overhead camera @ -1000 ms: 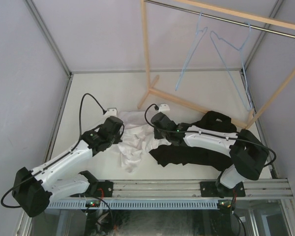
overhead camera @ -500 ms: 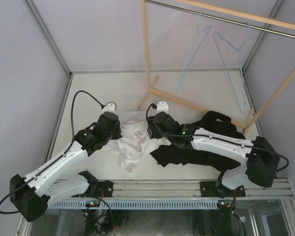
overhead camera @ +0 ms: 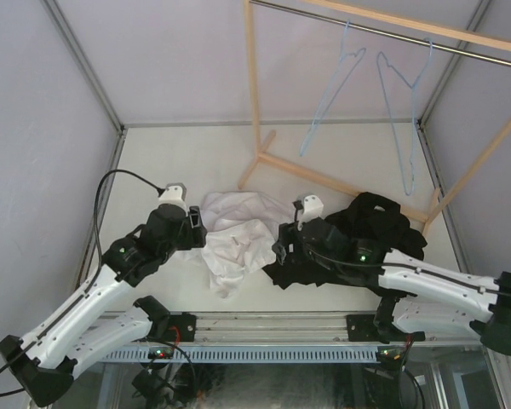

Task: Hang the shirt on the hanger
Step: Adjust the shirt at the center of the board.

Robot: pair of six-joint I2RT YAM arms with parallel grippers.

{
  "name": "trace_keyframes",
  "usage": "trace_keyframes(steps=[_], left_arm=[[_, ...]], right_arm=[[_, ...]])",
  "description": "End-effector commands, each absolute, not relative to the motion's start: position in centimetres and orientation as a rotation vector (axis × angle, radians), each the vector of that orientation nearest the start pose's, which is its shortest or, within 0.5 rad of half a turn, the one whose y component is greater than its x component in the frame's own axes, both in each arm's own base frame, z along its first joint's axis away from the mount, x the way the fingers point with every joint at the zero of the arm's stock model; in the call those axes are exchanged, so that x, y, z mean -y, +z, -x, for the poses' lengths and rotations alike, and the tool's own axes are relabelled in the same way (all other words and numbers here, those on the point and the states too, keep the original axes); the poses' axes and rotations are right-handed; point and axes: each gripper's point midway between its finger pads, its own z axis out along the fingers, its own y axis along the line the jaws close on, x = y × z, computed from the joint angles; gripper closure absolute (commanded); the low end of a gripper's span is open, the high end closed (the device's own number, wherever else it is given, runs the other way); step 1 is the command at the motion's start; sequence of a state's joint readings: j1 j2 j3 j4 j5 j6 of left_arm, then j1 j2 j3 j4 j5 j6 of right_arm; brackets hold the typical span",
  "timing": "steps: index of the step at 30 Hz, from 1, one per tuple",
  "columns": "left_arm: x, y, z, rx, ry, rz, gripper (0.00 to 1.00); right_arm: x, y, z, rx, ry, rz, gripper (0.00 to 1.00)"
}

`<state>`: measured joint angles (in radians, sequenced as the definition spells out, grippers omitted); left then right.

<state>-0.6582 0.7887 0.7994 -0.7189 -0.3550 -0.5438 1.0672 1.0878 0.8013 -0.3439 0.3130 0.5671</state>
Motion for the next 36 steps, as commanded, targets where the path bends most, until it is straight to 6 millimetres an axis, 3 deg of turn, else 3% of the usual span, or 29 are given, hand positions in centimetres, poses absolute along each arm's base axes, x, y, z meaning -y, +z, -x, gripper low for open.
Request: trace_keyframes(steps=[1, 5, 8, 12, 14, 20, 24, 27, 30, 36], left_arm=[[10.3, 21.3, -21.1, -2.156, -0.258, 0.053, 0.33], [9.8, 21.7, -20.5, -2.153, -0.253, 0.027, 0.32], [9.5, 21.5, -20.3, -2.151, -0.24, 0.035, 0.32], [9.1, 22.0, -20.3, -2.122, -0.249, 0.073, 0.32], [9.2, 22.6, -20.2, -2.094, -0.283, 0.089, 0.32], [8.8, 24.6, -20.0, -1.986, -0.362, 0.161, 0.28], [8.7, 25.8, -20.0, -1.933, -0.396, 0.196, 0.26], [8.4, 27.2, -20.1, -1.891, -0.411, 0.223, 0.24], [7.9, 29.5, -20.1, -1.828, -0.435, 0.264, 0.21], [7.6, 34.7, -19.9, -1.712, -0.503, 0.292, 0.13]], right_arm=[[-25.1, 16.3, -17.6, -2.203, 0.634, 0.205, 0.32], [-21.9, 14.8, -17.3, -2.254, 0.531, 0.067, 0.27], [-20.1, 14.3, -17.2, -2.258, 0.468, 0.094, 0.17], [-17.7, 13.9, -17.4, -2.269, 0.39, 0.11, 0.16], [-16.9, 14.6, -17.3, -2.252, 0.383, 0.13, 0.16], [-17.9, 22.3, -17.0, -2.012, 0.604, 0.244, 0.15], [-17.2, 27.4, -17.4, -1.925, 0.593, 0.247, 0.14], [-17.7, 30.4, -17.5, -1.879, 0.605, 0.301, 0.15], [-18.6, 32.7, -18.2, -1.834, 0.617, 0.31, 0.15], [-18.5, 37.6, -21.8, -1.732, 0.525, 0.123, 0.15]])
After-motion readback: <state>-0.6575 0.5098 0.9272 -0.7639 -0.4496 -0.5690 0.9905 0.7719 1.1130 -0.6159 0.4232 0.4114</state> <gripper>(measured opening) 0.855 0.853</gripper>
